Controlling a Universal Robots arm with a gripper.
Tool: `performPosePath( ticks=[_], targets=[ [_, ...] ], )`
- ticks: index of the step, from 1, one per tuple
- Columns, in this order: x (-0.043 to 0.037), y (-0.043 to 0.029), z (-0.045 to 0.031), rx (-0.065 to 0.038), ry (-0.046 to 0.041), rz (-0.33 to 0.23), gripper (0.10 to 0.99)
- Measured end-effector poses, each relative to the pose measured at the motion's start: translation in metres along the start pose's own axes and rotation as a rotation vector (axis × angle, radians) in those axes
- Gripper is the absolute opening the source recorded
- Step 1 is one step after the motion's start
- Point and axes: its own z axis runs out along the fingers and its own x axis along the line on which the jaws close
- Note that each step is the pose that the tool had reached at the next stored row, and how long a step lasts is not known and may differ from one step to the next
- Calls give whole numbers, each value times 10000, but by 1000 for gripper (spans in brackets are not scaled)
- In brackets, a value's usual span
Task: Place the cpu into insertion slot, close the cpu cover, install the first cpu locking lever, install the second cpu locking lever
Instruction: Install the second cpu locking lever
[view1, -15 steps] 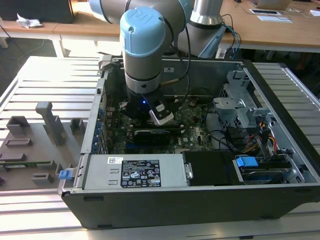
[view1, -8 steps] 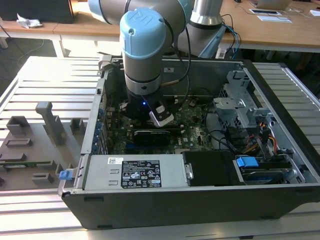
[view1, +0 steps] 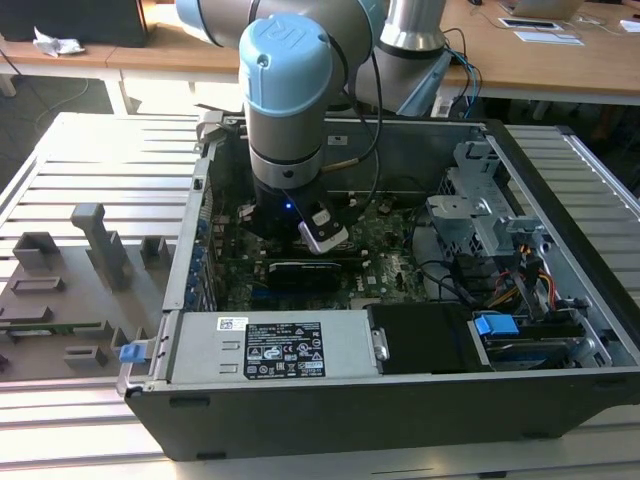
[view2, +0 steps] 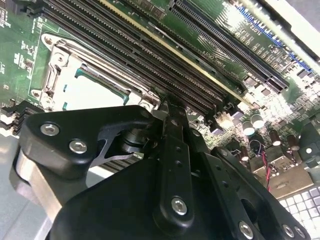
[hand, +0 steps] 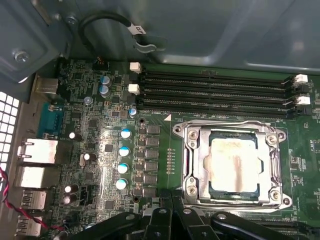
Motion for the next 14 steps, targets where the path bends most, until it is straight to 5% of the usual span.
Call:
performPosePath(
  ticks=[14],
  targets=[
    [-39, 0, -2, -71, 48, 13, 106]
  ],
)
